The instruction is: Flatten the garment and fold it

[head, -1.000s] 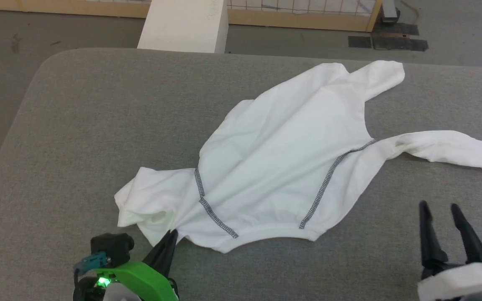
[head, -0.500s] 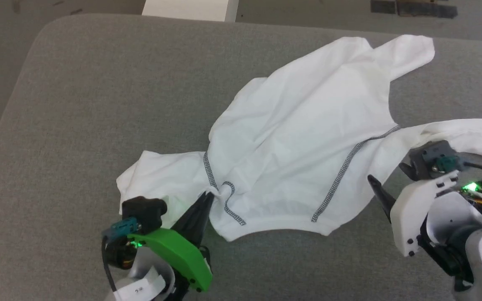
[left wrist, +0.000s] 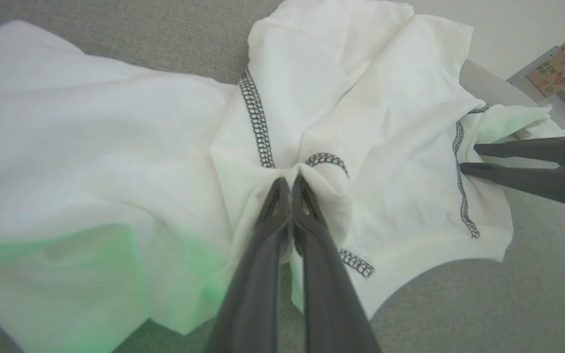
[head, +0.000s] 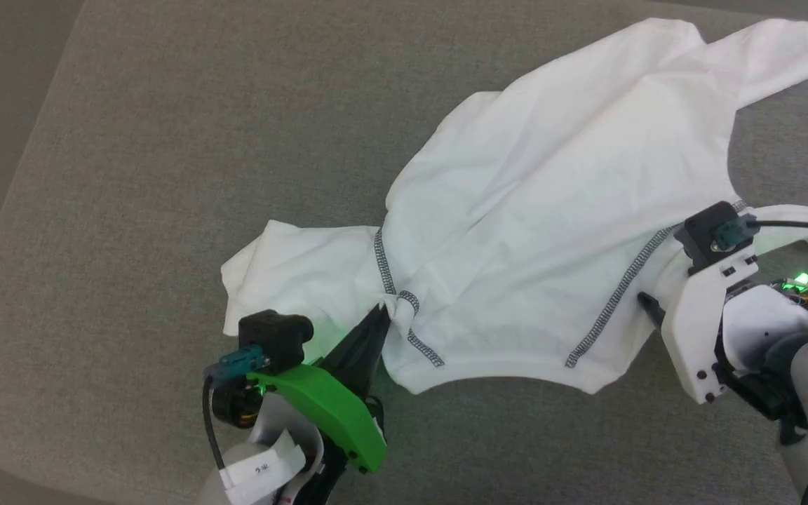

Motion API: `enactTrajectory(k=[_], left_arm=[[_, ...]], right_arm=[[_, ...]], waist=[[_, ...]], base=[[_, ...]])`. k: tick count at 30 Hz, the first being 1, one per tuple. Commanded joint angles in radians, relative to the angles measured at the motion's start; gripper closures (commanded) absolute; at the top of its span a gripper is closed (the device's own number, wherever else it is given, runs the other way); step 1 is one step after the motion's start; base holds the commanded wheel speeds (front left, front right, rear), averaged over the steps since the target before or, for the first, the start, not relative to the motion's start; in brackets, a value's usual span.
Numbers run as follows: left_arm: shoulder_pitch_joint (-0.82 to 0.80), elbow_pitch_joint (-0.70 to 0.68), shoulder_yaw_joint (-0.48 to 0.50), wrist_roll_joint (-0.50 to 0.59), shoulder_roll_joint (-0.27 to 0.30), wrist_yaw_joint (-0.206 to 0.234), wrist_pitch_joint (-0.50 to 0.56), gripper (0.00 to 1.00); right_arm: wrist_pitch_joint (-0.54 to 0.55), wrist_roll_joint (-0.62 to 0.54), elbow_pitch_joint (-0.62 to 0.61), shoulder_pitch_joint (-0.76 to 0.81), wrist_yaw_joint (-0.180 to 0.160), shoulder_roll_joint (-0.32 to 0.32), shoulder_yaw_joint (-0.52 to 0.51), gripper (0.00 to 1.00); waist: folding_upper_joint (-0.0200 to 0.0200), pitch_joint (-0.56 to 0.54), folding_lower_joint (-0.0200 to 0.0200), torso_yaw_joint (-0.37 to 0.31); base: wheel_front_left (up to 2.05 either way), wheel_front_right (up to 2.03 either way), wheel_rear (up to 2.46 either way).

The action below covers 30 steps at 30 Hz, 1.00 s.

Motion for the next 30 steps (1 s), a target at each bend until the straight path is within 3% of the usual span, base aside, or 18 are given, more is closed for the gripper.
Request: enactTrajectory(k=[1,4,11,19,23,30], left_arm=[[-0.023,0.006,-0.003,-0.004,-0.005,-0.006,-0.009,1.0],[-0.036,0.017,-0.007,-0.011,-0.008,-0.009,-0.017,1.0],[-0.045,0.02,0.015,-0.002,0.008,-0.007,-0.064,1.0],[-0.048,-0.023,0.057,0.037,0.034,0.013,-0.166,1.0],[-0.043,-0.057,0.077,0.036,0.046,0.025,-0.175,1.0],[-0.055,-0.158,0.114,0.025,0.071,0.048,-0.153,1.0]], right_arm=[[0.021,0.001,0.036,-0.001,-0.002,0.002,0.004,0.0],[0.016,-0.004,0.056,-0.011,-0.002,0.004,-0.008,1.0],[-0.163,-0.007,0.035,-0.037,-0.002,0.058,-0.096,1.0],[-0.375,0.029,-0.006,0.027,-0.002,0.196,-0.237,1.0],[-0.435,0.047,-0.035,0.065,-0.002,0.255,-0.283,1.0],[-0.48,0.073,-0.114,0.061,-0.002,0.303,-0.316,1.0]], waist=[[0.0,0.036,-0.0001,0.034],[0.0,0.046,-0.0001,0.043],[0.0,0.009,-0.0001,0.022],[0.0,-0.11,-0.0001,-0.053],[0.0,-0.184,-0.0001,-0.099],[0.0,-0.295,-0.0001,-0.183]], base=[[0.0,0.0,0.0],[0.0,0.0,0.0],[0.0,0.0,0.0],[0.0,0.0,0.0],[0.0,0.0,0.0],[0.0,0.0,0.0]])
